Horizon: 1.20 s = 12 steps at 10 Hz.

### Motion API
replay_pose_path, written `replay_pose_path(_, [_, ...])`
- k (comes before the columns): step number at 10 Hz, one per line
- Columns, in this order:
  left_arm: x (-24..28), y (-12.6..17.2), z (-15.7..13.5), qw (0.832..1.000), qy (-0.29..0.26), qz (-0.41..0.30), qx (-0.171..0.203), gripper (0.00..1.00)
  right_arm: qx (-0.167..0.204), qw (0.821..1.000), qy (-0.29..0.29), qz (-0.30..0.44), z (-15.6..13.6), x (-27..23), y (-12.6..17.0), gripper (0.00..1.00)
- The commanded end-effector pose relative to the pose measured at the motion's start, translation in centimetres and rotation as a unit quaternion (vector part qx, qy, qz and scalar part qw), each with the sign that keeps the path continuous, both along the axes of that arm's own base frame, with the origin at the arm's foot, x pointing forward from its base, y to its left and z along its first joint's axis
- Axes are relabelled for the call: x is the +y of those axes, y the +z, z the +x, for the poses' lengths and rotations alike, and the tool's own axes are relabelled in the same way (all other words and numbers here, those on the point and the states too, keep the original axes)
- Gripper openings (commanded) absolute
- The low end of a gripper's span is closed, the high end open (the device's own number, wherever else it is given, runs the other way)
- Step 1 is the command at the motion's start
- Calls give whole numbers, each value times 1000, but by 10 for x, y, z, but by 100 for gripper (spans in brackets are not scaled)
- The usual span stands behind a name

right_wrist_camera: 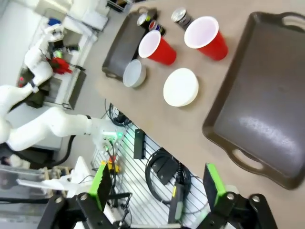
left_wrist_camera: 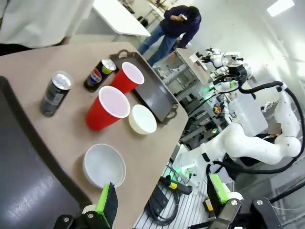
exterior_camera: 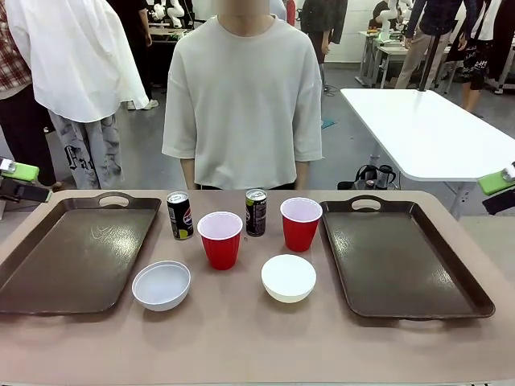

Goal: Prepare tableware on both trays.
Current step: Pick up a Picnic Bowl from the table and place it on a Handle tray.

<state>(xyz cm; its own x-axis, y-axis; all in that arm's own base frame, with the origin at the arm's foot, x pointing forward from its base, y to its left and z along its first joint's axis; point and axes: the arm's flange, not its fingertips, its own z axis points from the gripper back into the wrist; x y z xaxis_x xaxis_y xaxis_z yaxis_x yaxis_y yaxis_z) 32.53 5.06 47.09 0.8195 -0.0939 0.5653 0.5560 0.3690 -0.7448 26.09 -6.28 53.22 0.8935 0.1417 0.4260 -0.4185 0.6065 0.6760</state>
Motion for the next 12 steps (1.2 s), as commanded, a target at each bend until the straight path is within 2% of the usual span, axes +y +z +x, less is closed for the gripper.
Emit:
replay_pose_path(1, [-3, 1, -18, 999, 24, 25, 15, 100, 1, 1000, -7, 8, -20, 6, -33, 100])
replay_pose_path(2, [-5, 4, -19, 997, 47, 53, 5, 100, -11, 999, -25, -35, -18, 8, -35, 100])
replay_pose_path(3, [5, 1, -2, 1000, 10, 8, 3, 100, 2, 1000, -9, 4, -2, -7, -1, 100])
replay_pose_path(12, [5, 1, -2, 1000, 10, 8, 3, 100, 2, 1000, -9, 4, -2, -7, -1, 100])
